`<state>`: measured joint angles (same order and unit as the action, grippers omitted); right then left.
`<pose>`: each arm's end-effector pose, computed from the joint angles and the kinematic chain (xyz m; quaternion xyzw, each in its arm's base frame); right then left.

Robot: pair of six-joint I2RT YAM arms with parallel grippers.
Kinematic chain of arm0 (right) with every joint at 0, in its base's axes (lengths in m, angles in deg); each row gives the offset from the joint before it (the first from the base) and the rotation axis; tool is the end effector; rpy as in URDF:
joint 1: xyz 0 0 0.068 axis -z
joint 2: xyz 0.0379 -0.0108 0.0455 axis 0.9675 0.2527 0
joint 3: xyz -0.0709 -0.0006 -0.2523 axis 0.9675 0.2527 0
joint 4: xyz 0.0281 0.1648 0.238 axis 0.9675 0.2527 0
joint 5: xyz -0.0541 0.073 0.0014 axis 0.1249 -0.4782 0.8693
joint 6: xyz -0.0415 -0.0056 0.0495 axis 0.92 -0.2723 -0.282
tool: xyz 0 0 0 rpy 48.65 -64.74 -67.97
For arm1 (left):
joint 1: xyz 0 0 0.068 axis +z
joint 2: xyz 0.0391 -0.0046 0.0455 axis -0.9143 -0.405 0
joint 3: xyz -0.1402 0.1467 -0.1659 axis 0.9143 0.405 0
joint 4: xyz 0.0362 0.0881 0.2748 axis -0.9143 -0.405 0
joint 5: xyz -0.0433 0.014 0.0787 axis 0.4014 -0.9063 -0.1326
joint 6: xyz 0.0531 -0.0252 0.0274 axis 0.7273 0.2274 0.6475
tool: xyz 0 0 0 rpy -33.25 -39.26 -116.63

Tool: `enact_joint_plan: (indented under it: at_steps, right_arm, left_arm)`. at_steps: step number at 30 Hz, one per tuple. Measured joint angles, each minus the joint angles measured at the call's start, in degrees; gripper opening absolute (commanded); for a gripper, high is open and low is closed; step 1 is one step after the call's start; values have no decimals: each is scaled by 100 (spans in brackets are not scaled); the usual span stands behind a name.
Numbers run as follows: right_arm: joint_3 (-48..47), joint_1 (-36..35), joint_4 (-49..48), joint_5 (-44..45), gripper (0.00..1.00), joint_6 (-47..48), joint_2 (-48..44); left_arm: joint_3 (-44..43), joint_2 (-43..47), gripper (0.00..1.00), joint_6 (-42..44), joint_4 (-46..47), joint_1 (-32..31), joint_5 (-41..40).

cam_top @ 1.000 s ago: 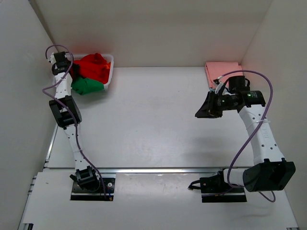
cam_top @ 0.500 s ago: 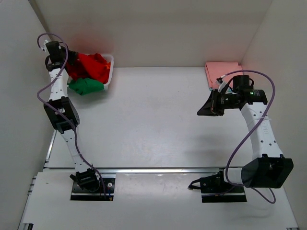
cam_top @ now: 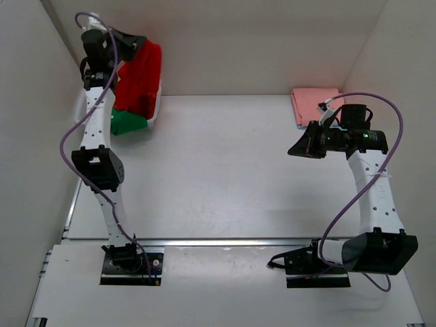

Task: Fold and stack the t-shirts
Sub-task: Grab crumpled tshirt from bin with the left arm, then move the tshirt to the center of the board

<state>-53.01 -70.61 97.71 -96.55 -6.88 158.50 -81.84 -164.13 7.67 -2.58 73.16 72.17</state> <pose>0.2832 0.0101 0.3486 0.0210 0.8937 0.3537 0.2753 0.5406 0.0470 0.4222 -0.2675 0.6697 -0.4237 0.5482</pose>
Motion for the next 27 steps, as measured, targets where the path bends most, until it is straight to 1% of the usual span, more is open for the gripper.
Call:
enact_joint_plan:
  at_steps: [2,4,7,8,9,11,12,15,16,19,20,21,22,23,24,25,27]
  right_arm:
    - [-90,37,0,219,0,-2,-122]
    - [-479,175,369,448,0,-4,-131]
    - [-1716,142,1086,734,0,-15,105]
    - [-2122,-13,1119,730,0,-79,144]
    - [-2236,-116,1084,649,0,-140,120]
    - [-1961,-463,962,400,0,-317,-120]
    - [-1759,-664,1069,372,0,-380,-177]
    - [-1257,-1161,1169,199,0,-516,-219]
    - [-1104,-1276,1115,144,0,-570,-157]
    - [-791,-1545,925,81,0,-706,72]
    - [-774,-1644,885,74,4,-748,122]
    - [-772,-1733,826,74,12,-780,142]
    - [-776,-1838,765,74,25,-813,142]
    - [-791,-1950,741,81,30,-841,140]
    - [-802,-2068,693,68,9,-857,127]
    - [-802,-2122,643,48,0,-866,109]
    - [-774,-2129,564,-103,0,-903,50]
  left_arm:
    - [-474,85,0,151,-216,-343,-11]
    - [-413,514,0,332,-380,-710,-46]
    - [393,1740,0,492,-483,-1132,-81]
    - [695,2232,0,503,-487,-1215,-87]
    - [870,2636,0,492,-483,-1250,-85]
    - [1117,3377,0,372,-345,-1241,-70]
    - [1200,3665,0,295,-251,-1237,-35]
    - [1801,4555,0,177,125,-1305,9]
    - [2070,4804,0,201,149,-1381,17]
    - [3453,5451,0,393,278,-1644,0]
    - [3998,5560,0,472,299,-1683,-7]
    - [4446,5576,0,540,214,-1700,-33]
    - [4903,5460,0,634,94,-1709,-105]
    - [5257,5270,0,723,-28,-1742,-199]
    - [5539,4964,0,822,-201,-1779,-332]
    - [5731,4612,0,929,-389,-1814,-476]
    - [5829,3877,0,1172,-935,-1932,-798]
